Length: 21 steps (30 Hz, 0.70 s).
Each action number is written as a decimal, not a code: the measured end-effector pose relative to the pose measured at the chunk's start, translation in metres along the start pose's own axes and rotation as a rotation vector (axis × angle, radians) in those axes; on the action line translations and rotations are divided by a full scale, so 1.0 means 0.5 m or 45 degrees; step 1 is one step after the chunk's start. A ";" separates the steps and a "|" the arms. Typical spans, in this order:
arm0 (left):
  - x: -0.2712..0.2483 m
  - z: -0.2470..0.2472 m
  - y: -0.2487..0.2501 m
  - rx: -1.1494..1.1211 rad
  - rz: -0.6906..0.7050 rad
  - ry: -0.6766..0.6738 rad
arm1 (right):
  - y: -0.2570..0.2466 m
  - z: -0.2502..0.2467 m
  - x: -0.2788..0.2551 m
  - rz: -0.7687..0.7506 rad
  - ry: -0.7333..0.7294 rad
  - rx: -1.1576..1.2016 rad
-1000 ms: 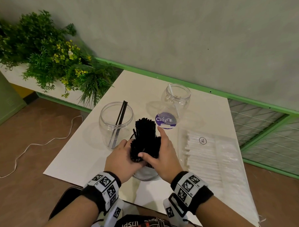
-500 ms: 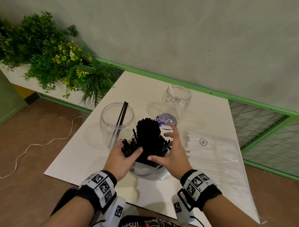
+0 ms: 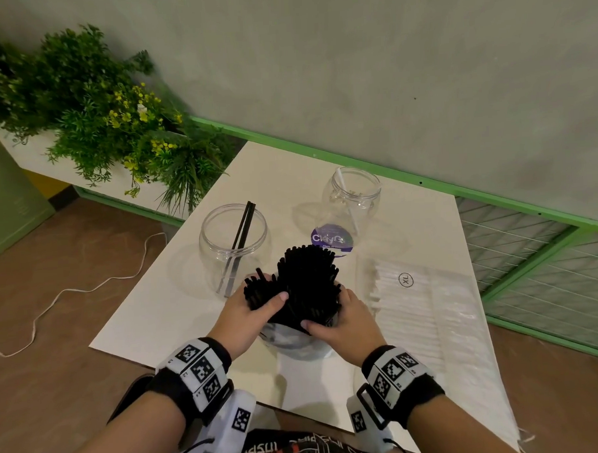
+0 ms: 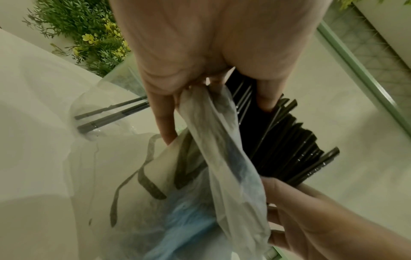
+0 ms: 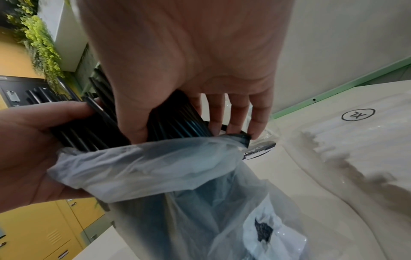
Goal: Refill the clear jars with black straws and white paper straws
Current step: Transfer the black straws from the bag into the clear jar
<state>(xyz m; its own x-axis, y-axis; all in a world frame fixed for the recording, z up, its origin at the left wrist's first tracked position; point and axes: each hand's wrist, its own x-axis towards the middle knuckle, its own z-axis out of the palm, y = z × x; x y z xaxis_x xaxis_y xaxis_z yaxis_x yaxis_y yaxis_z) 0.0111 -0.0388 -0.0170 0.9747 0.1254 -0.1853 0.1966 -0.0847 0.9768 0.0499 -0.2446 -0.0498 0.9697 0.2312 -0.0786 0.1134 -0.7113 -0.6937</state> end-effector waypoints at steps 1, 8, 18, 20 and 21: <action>0.001 -0.005 0.000 0.026 -0.010 -0.047 | 0.000 -0.001 -0.001 0.010 0.001 0.012; 0.002 -0.049 0.015 0.197 0.030 -0.483 | 0.011 0.000 -0.006 0.047 -0.031 0.080; 0.029 -0.057 -0.022 0.512 0.006 -0.250 | -0.001 -0.035 -0.027 -0.036 -0.148 0.075; 0.030 -0.048 -0.028 0.568 0.003 -0.224 | -0.002 -0.039 -0.026 -0.010 -0.140 0.075; 0.031 -0.043 -0.029 0.584 -0.002 -0.221 | 0.002 -0.036 -0.020 0.017 -0.135 0.087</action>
<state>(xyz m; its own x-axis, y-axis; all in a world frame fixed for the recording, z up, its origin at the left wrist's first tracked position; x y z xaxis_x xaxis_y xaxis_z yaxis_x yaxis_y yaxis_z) 0.0210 -0.0142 -0.0319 0.9700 -0.0372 -0.2401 0.1871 -0.5162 0.8358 0.0441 -0.2597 -0.0366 0.9424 0.2931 -0.1609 0.0819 -0.6690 -0.7387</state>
